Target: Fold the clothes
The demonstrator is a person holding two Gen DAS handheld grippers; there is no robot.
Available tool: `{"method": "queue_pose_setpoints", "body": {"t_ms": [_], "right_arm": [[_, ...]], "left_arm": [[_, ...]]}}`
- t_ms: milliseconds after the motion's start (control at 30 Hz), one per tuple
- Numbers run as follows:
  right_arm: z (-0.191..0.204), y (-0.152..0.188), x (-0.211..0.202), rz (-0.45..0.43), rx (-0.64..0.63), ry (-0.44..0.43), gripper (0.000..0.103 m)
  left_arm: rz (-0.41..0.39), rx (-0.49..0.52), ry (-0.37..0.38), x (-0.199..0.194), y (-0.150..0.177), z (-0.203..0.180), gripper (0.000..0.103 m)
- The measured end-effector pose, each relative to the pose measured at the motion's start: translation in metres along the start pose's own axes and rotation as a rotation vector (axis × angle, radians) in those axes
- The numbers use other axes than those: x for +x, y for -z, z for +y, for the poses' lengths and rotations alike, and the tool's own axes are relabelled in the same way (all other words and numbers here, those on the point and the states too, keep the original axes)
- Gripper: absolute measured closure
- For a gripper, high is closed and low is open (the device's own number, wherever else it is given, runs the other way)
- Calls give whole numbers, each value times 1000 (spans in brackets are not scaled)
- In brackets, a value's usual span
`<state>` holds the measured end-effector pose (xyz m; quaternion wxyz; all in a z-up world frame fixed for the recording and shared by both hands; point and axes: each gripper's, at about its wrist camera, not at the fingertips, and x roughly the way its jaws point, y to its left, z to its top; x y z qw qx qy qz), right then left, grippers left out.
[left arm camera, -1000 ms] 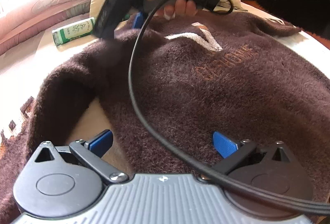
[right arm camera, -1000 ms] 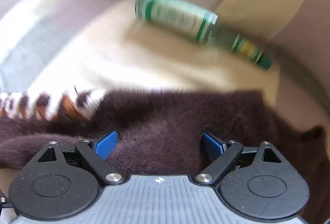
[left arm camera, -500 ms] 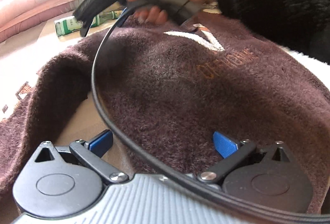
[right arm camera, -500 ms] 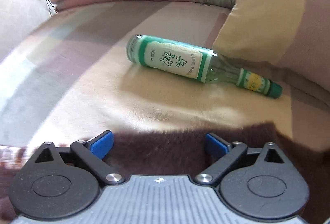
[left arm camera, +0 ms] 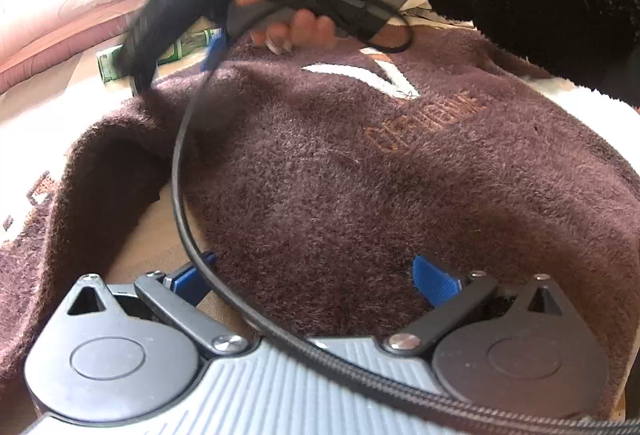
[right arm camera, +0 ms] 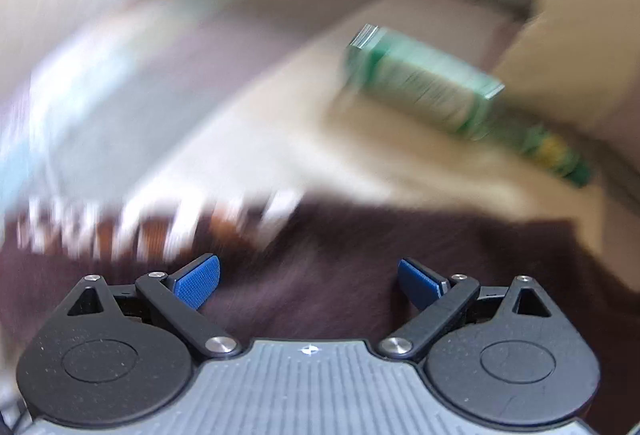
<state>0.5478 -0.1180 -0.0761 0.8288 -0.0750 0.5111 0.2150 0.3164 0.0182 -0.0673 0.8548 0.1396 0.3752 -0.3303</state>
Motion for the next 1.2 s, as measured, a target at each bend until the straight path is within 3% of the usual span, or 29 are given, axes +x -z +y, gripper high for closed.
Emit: {"method": "queue_pose_setpoints", "body": {"t_ms": [67,167,267,500,833,967,1067,1200], "right_arm": [[14,1,14,96,-71,3,3],[16,-3,22,76,-46,7,0],[18,-16,35,-12,-28,19,0],[4,-3,-2,-71,18,42,2],[-18,15,-56,-152,85,77,4],[-36,27,-52,-98,168,194,4],[-36,25,-26,-28,212,142,4],[-24,11,-13,-98,215,87,2]], "left_arm": [[0,-1,1,0,1,0,1],[5,-12,6,0,1,0,1],[6,-26,15,0,3,3,1],[7,-40,15,3,1,6,1],[-31,22,9,-6,-2,-11,1],[-28,27,2,-6,-2,-14,1],[-23,23,1,-6,-1,-13,1],[-35,13,13,-8,-3,-11,1]]}}
